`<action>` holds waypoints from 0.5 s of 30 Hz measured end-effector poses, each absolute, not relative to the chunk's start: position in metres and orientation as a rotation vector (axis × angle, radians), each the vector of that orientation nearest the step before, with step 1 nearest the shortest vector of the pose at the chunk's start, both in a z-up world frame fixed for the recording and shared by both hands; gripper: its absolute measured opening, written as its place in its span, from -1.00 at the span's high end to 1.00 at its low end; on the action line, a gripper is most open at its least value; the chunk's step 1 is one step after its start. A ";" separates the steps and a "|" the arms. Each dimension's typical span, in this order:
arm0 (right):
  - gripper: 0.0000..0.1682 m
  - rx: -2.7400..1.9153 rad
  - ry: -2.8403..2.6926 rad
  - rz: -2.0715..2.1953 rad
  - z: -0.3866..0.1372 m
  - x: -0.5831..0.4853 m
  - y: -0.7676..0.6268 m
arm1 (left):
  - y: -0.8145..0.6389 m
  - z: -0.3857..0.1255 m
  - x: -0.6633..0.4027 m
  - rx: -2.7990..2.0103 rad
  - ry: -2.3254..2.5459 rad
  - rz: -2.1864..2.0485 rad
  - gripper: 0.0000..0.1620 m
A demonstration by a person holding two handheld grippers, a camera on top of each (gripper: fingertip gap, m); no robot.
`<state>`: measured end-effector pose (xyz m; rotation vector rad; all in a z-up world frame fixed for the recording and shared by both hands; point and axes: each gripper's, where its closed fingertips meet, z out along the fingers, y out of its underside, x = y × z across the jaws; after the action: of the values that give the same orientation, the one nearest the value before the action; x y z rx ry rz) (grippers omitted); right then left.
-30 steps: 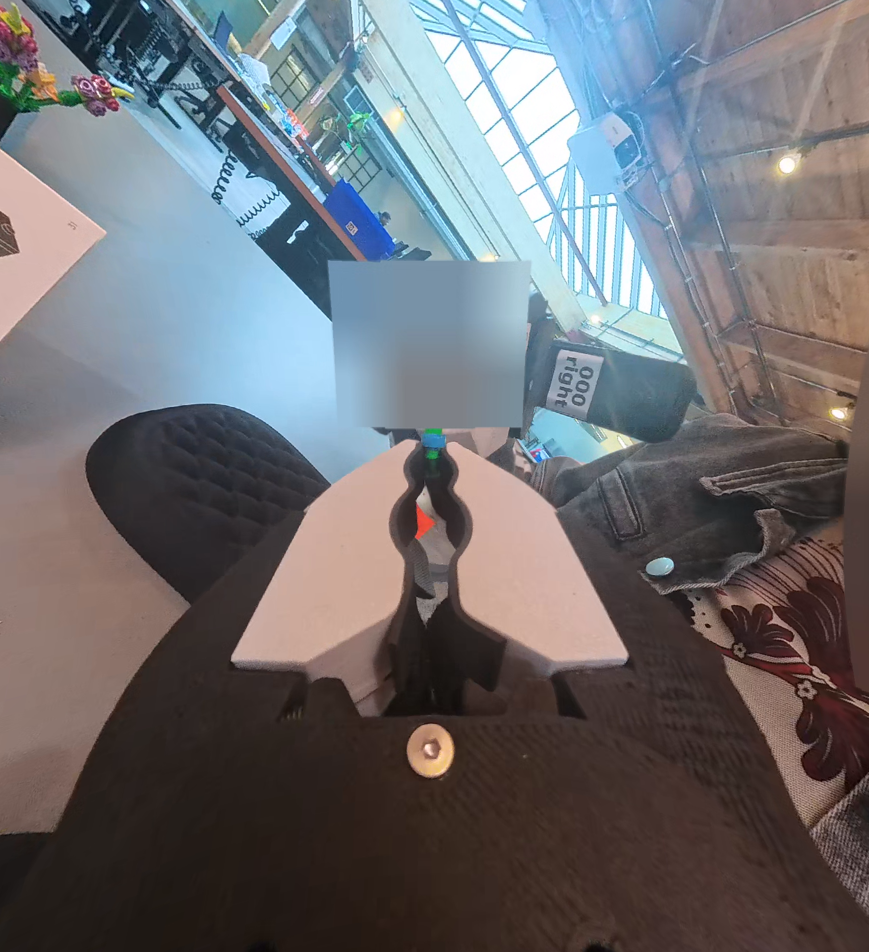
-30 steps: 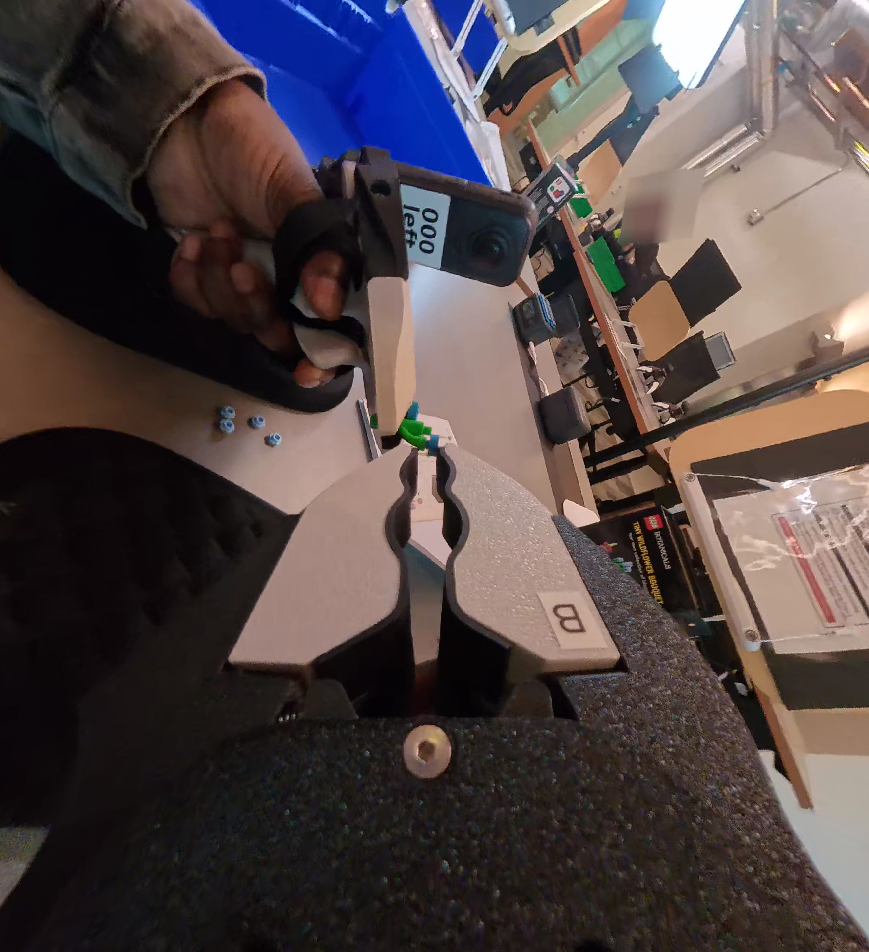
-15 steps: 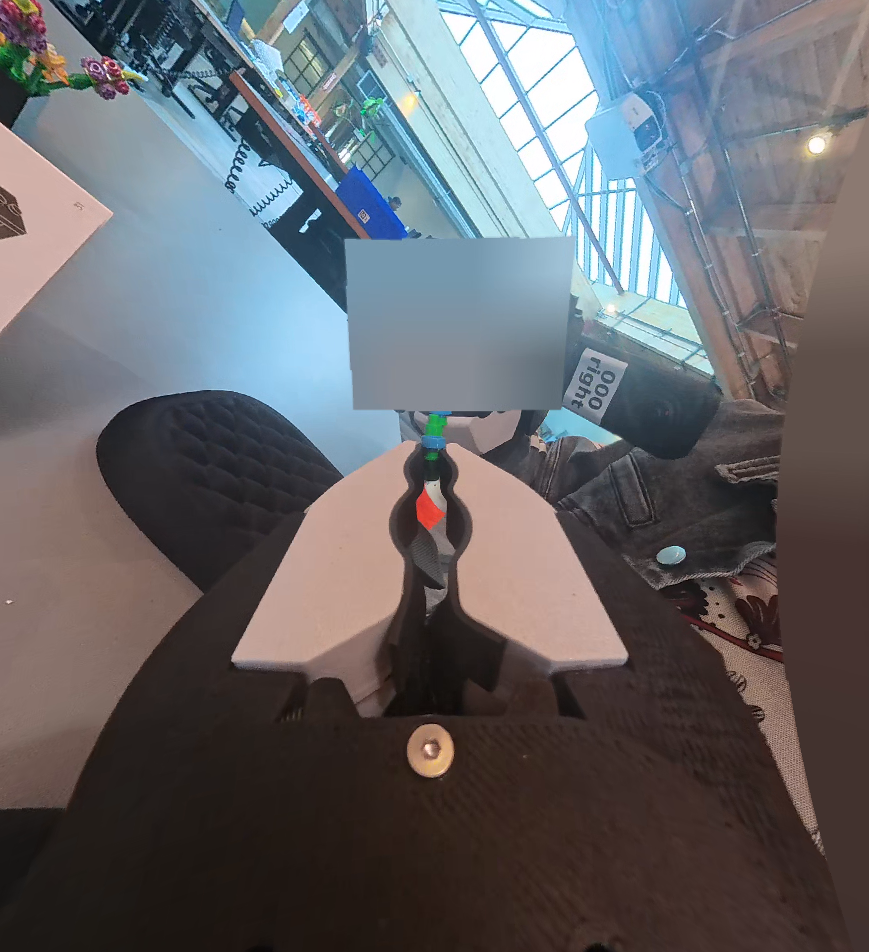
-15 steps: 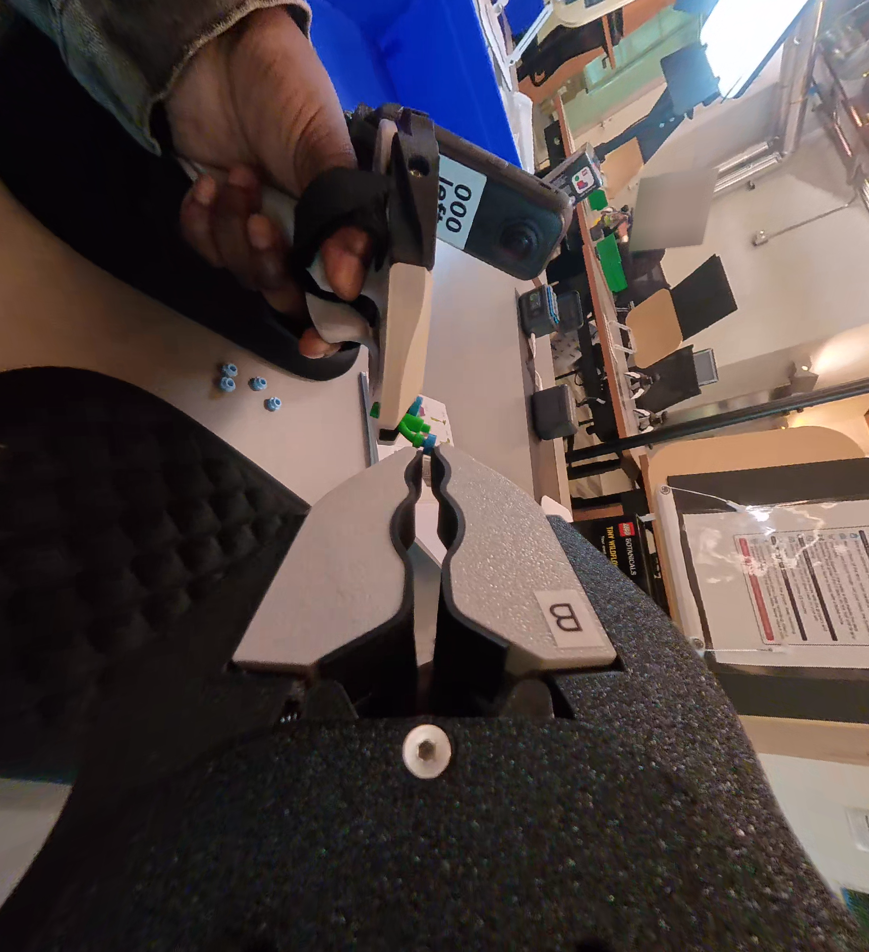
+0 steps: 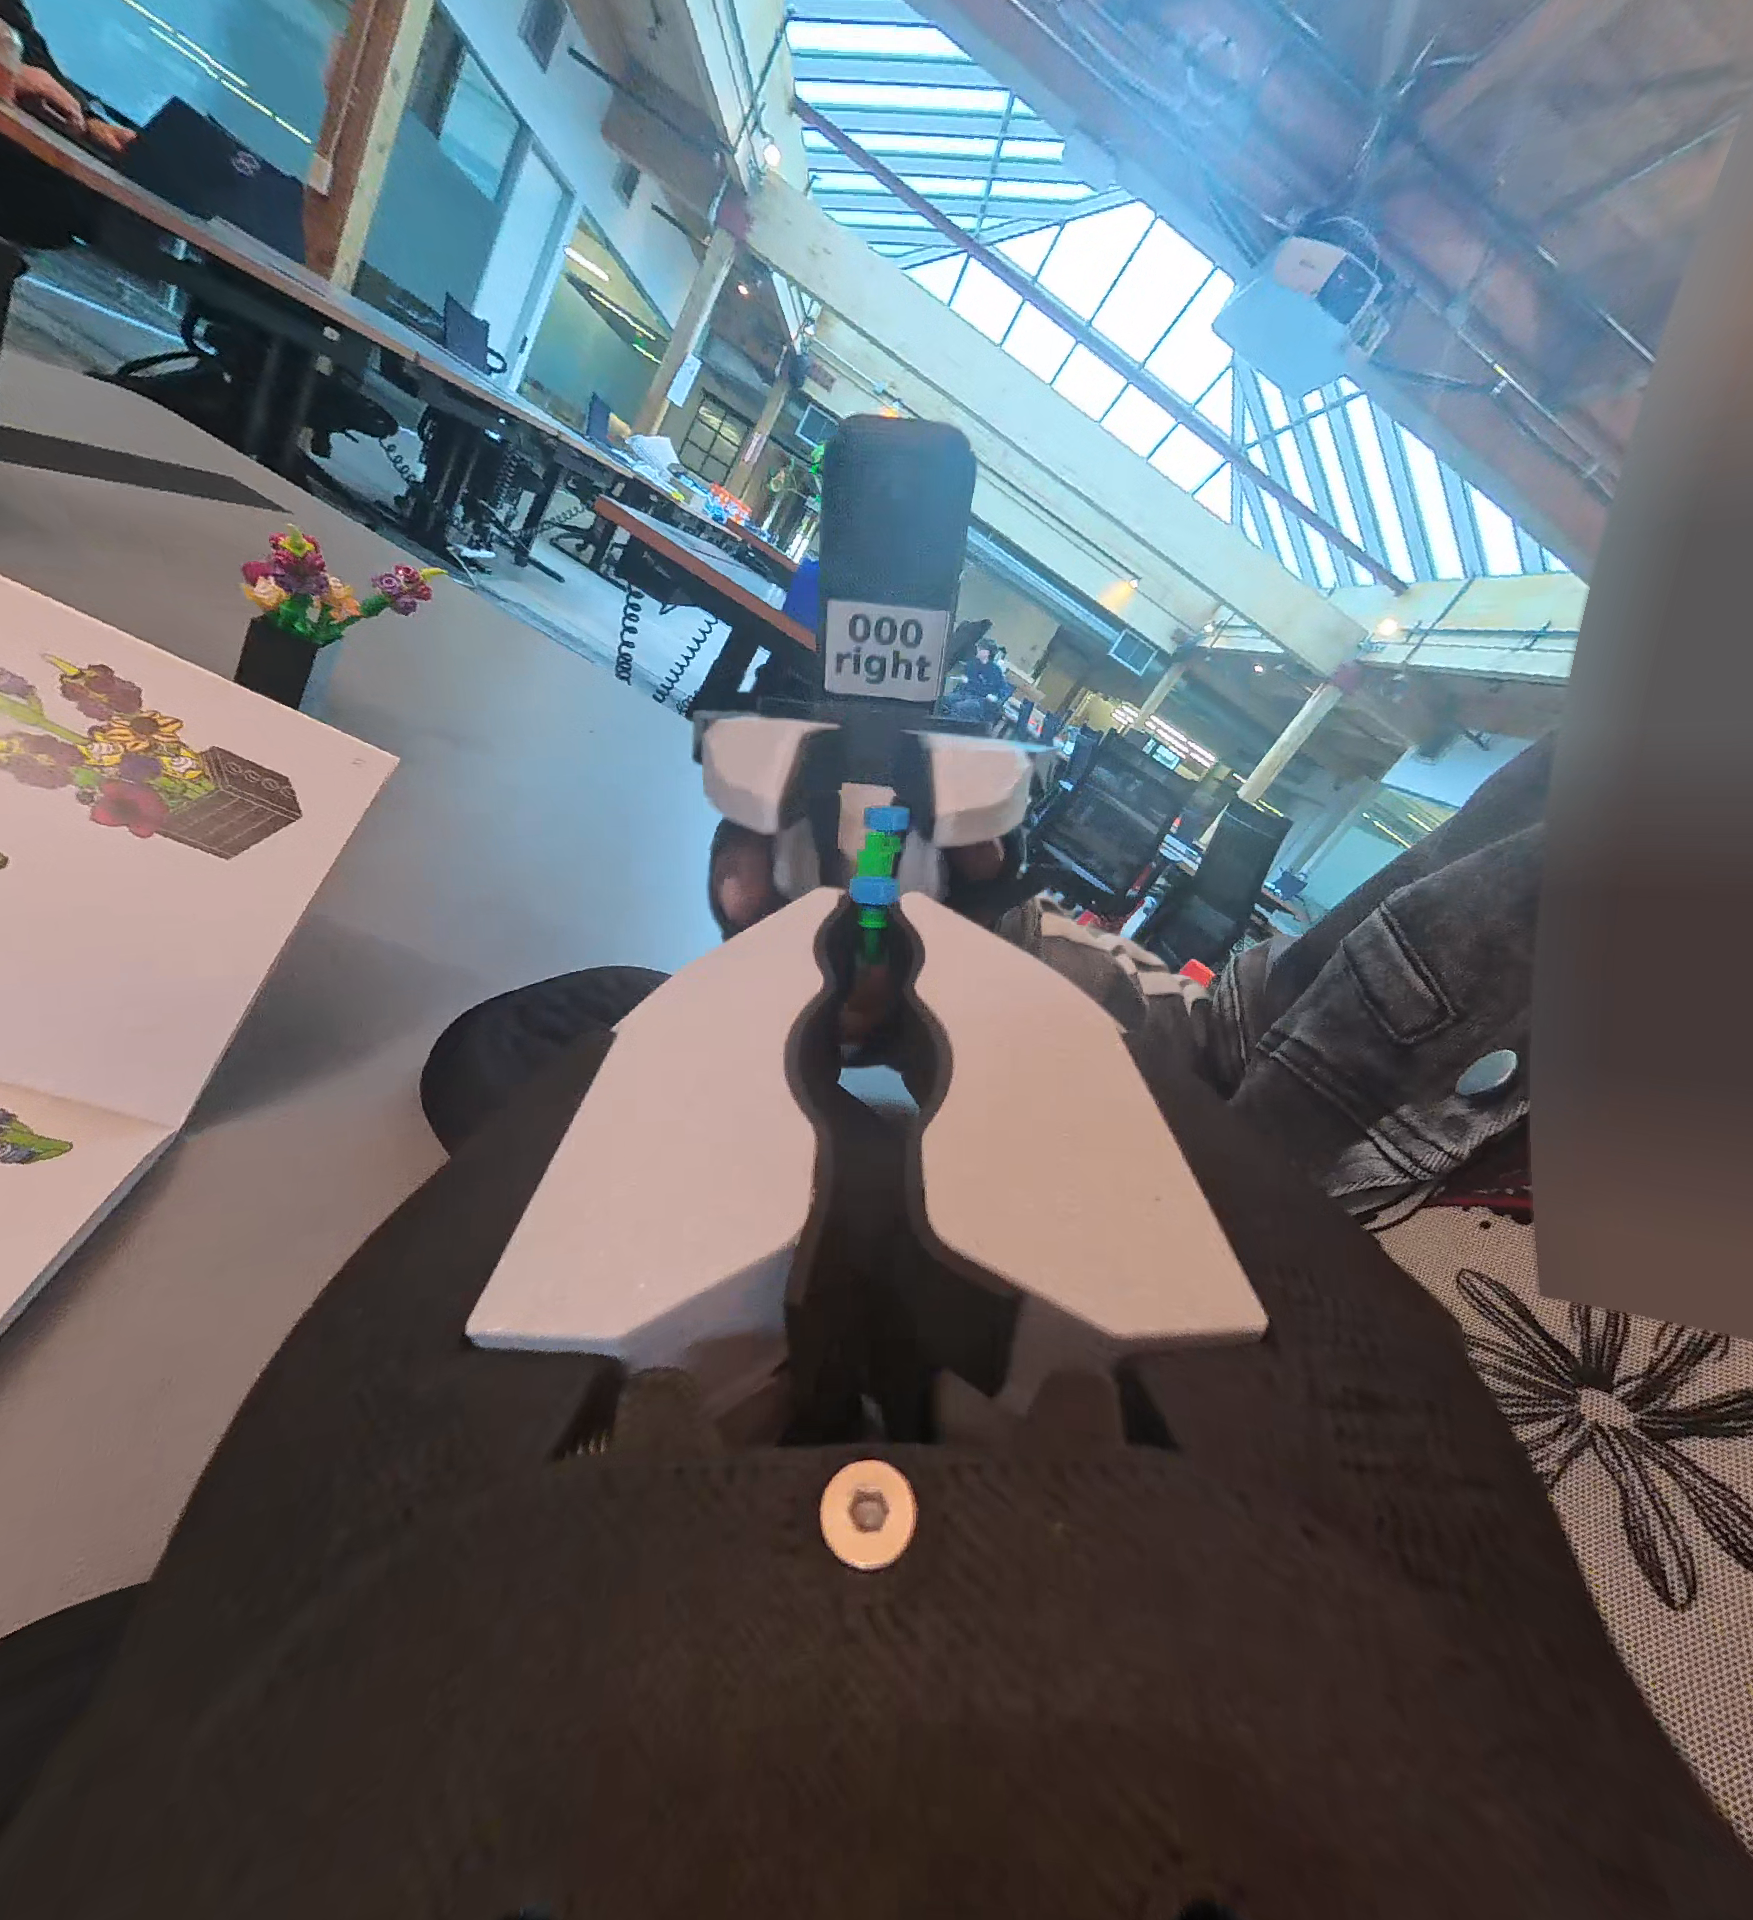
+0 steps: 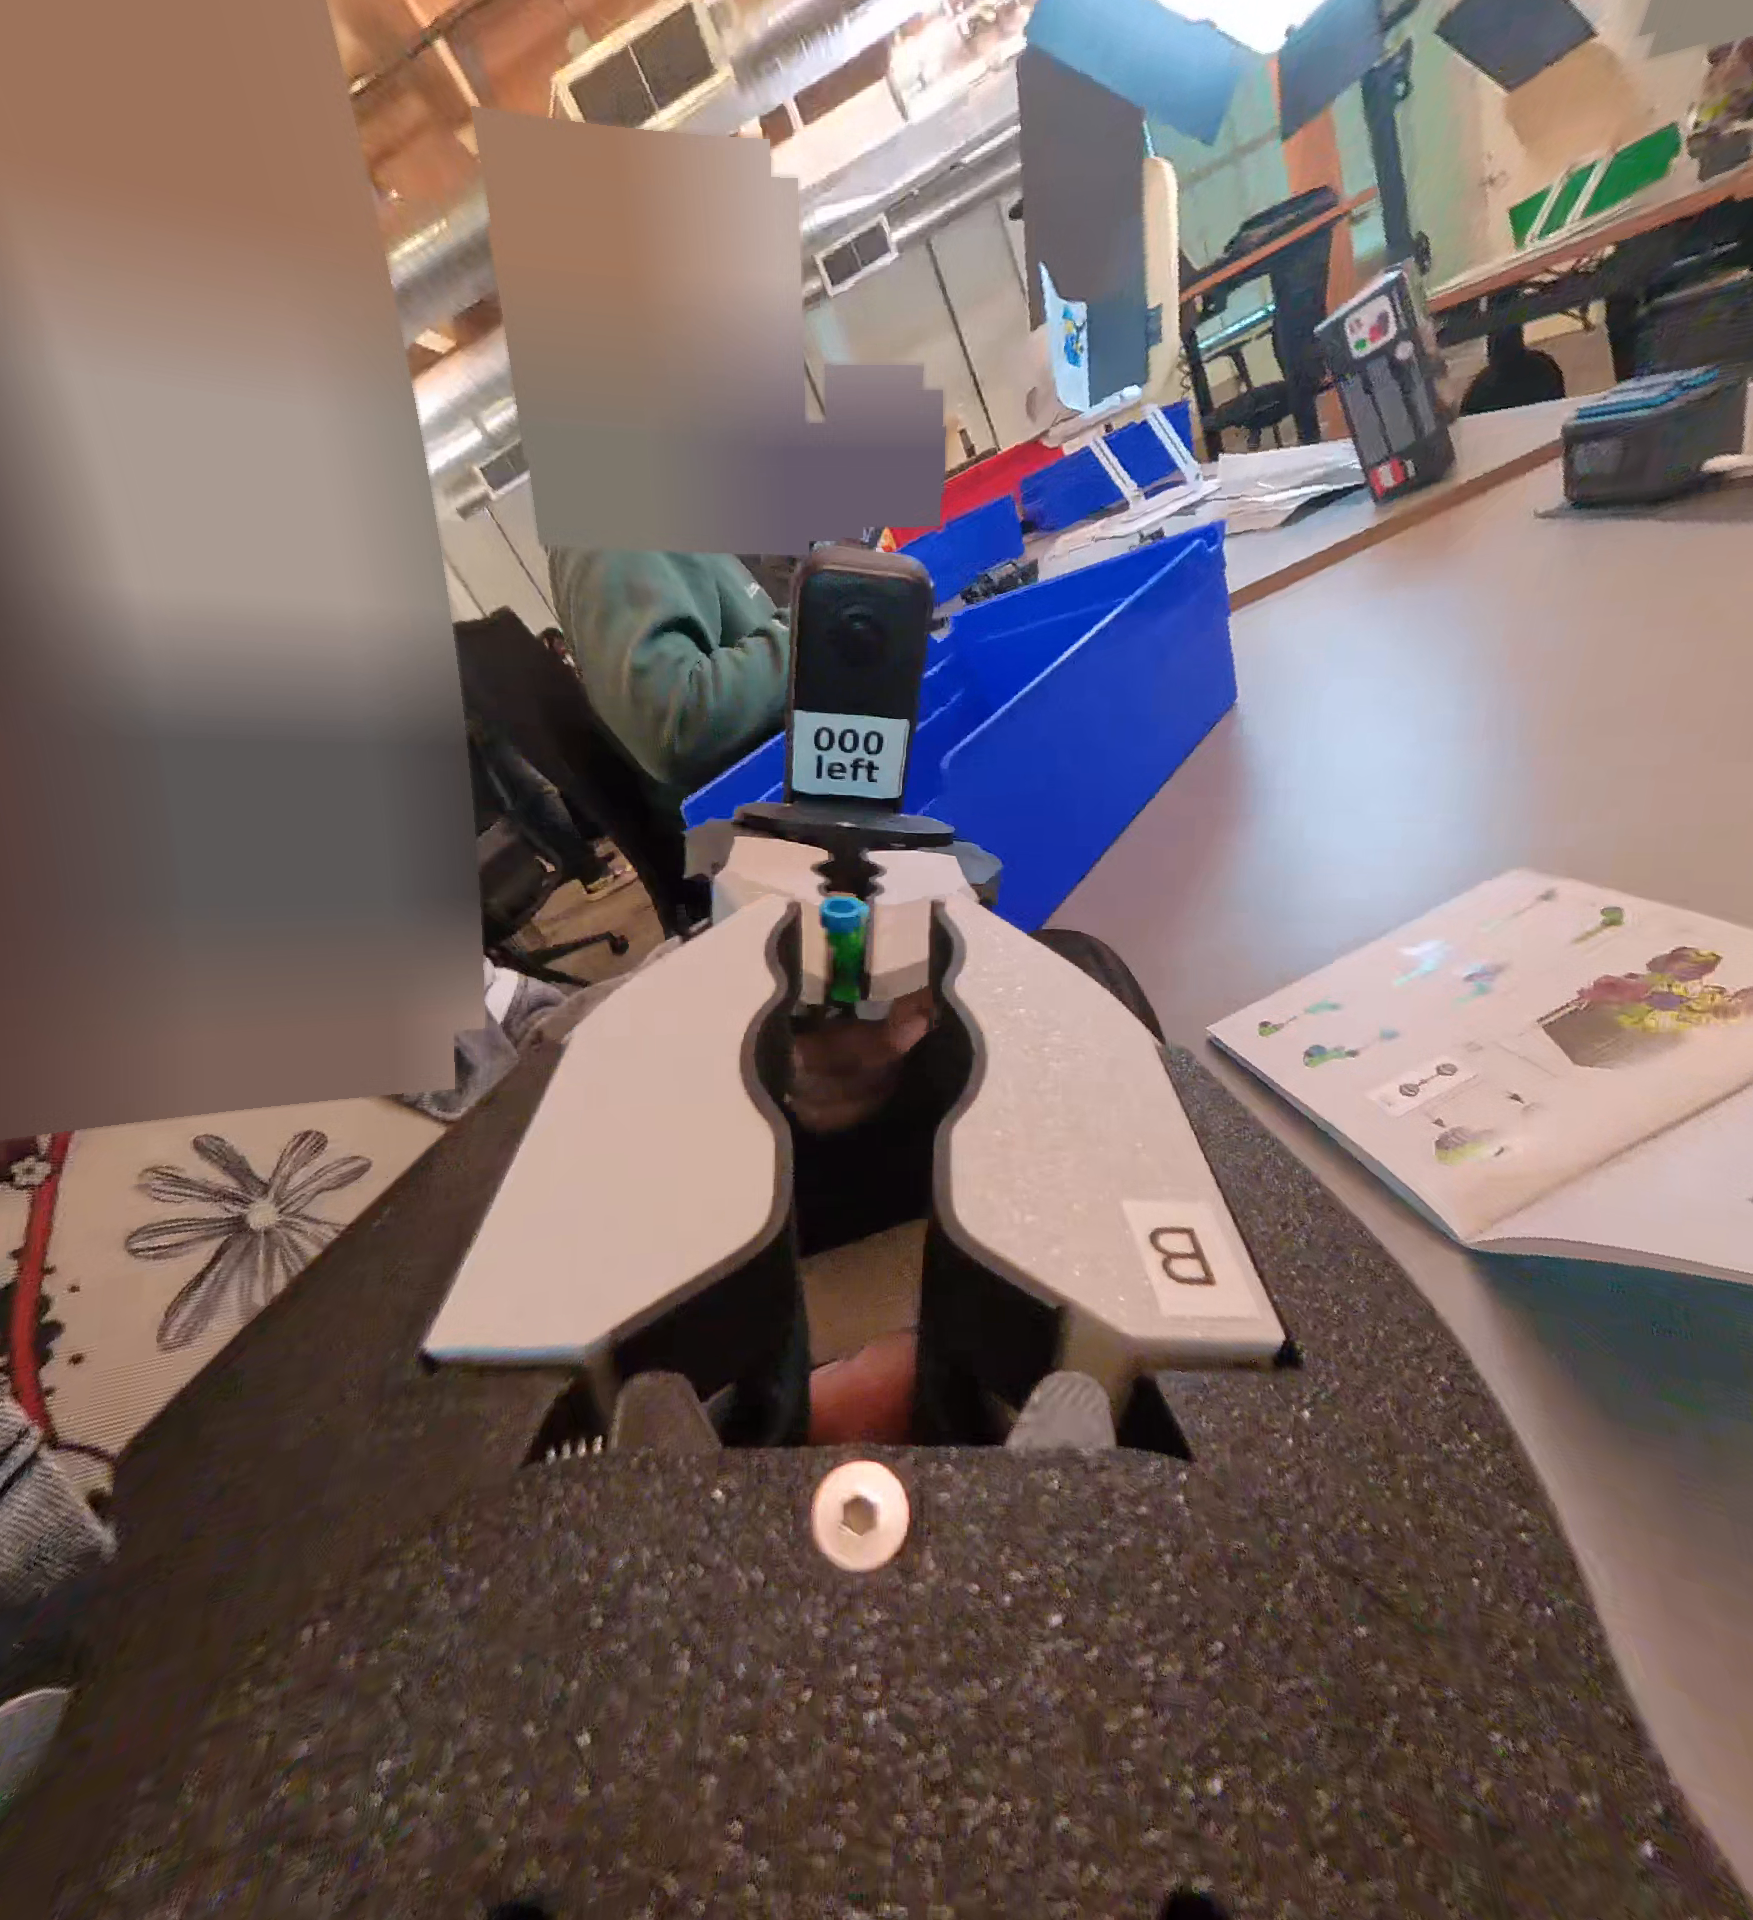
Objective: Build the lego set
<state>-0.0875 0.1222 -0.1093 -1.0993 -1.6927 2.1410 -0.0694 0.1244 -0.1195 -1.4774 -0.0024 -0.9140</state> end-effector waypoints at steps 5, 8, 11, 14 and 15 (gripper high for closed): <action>0.91 -1.045 -1.748 2.110 -0.114 -0.089 0.111 | 0.124 -0.121 -0.070 -1.481 -0.002 -0.908 0.92; 0.92 -1.015 -1.751 2.086 -0.110 -0.089 0.112 | 0.123 -0.120 -0.069 -1.473 0.005 -0.908 0.88; 0.91 -1.021 -1.668 2.148 -0.097 -0.090 0.121 | 0.122 -0.116 -0.073 -1.444 -0.008 -0.891 0.62; 0.92 -1.093 -1.619 2.148 -0.094 -0.097 0.132 | 0.119 -0.114 -0.079 -1.422 -0.018 -0.829 0.60; 0.92 -1.104 -1.607 2.172 -0.093 -0.098 0.133 | 0.119 -0.115 -0.081 -1.423 -0.024 -0.813 0.60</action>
<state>-0.0977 0.1326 -0.0930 -1.1043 -1.6068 2.1722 -0.0807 0.1189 -0.1150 -1.4235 -0.0239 -0.8128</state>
